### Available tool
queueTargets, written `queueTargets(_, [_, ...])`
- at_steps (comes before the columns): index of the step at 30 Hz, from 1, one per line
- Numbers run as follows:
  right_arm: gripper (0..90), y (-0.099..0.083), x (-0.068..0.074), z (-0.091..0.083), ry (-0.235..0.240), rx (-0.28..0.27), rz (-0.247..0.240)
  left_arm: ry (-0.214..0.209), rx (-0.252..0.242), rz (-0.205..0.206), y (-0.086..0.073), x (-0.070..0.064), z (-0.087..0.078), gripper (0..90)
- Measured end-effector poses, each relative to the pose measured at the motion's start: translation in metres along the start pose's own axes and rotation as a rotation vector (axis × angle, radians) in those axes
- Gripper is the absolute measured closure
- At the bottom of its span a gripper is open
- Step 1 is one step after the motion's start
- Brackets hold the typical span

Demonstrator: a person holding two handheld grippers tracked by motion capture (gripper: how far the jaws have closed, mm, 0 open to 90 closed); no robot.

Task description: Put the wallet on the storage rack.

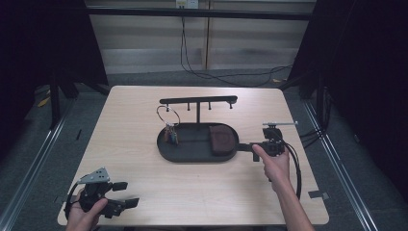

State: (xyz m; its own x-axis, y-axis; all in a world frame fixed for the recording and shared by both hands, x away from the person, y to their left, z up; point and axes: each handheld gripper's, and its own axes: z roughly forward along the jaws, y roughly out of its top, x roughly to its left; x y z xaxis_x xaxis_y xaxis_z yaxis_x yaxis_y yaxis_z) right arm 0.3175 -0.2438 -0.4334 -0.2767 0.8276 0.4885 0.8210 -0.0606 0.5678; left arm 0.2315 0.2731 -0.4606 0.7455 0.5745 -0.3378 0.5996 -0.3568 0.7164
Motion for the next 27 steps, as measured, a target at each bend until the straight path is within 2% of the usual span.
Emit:
queueTargets(5, [26.3, -0.017, -0.003, -0.005, -0.011, -0.008, -0.018, 0.006, -0.005, -0.004, 0.0, 0.0, -0.001, 16.6])
queueTargets(12, [25.0, -0.043, -0.008, -0.019, -0.015, -0.051, -0.026, 0.009, -0.003, -0.008, 0.0, 0.0, 0.0, 16.6])
queueTargets(15, [24.1, -0.054, -0.009, -0.027, -0.058, -0.059, -0.059, 0.012, -0.003, -0.011, 0.0, 0.001, -0.001, 16.6])
queueTargets(19, [24.2, -0.067, -0.009, -0.034, -0.081, -0.055, -0.082, 0.014, 0.003, -0.006, 0.0, 0.001, 0.0, 16.6])
queueTargets(23, [24.1, -0.08, -0.01, -0.038, -0.095, -0.074, -0.094, 0.01, -0.004, -0.01, 0.0, 0.0, 0.0, 16.6])
queueTargets(27, [23.3, -0.09, -0.018, -0.037, -0.1, -0.084, -0.067, 0.008, -0.008, -0.006, 0.001, 0.0, -0.002, 16.6])
